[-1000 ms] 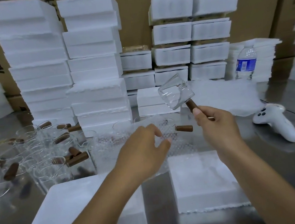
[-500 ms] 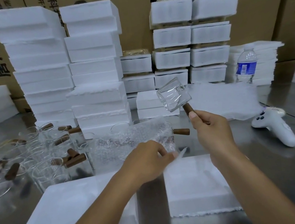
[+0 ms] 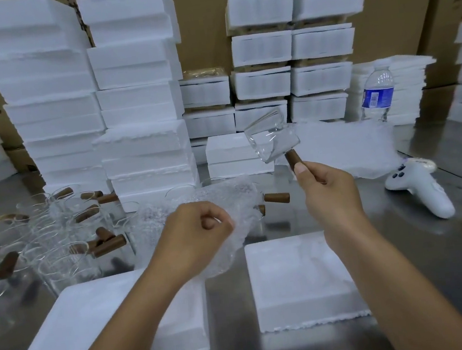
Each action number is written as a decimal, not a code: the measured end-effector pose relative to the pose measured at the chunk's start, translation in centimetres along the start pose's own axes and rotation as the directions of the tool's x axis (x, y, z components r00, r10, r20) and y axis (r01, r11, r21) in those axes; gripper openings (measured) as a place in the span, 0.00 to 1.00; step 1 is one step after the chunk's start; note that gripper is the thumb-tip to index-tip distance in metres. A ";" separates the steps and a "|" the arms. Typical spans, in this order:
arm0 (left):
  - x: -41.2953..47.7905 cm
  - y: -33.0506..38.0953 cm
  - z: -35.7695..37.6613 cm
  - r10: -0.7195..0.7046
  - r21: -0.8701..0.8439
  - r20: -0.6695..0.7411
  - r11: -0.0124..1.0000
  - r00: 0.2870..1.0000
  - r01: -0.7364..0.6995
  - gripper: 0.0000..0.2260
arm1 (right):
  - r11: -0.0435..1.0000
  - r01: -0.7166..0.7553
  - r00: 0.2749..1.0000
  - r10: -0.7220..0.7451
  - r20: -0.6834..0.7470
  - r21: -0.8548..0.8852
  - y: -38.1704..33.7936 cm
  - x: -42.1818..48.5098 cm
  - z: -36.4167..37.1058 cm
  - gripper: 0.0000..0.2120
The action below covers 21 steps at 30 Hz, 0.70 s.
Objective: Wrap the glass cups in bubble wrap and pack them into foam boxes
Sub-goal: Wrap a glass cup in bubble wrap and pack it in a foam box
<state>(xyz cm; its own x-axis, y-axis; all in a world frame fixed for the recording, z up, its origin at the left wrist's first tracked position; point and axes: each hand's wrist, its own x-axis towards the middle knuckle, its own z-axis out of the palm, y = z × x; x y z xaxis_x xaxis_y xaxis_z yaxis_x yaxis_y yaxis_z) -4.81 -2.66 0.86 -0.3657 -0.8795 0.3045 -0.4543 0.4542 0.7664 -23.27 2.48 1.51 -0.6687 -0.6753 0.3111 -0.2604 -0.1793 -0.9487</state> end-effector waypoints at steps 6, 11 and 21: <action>-1.0 0.2 -1.2 -0.043 -0.319 -0.105 0.948 0.994 0.007 0.05 | 1.000 0.022 1.000 -0.021 0.023 -0.023 -0.3 -0.1 -0.3 0.12; -1.3 0.5 -1.7 0.025 -0.382 -0.224 0.918 0.974 -0.112 0.07 | 0.989 0.082 0.996 -0.077 0.046 -0.122 -0.5 -0.5 -0.1 0.11; -2.3 0.8 -0.9 0.200 -0.106 -0.210 0.968 0.957 -0.225 0.06 | 0.955 0.189 0.980 -0.168 0.109 -0.229 -0.8 -1.3 0.3 0.10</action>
<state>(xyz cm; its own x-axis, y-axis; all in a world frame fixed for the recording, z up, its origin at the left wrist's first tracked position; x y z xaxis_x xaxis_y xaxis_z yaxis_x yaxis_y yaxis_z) -3.56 -0.44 1.30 -0.2703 -0.7809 0.5631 -0.2712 0.6230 0.7337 -21.98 3.25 1.87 -0.5359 -0.7092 0.4582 -0.5346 -0.1350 -0.8343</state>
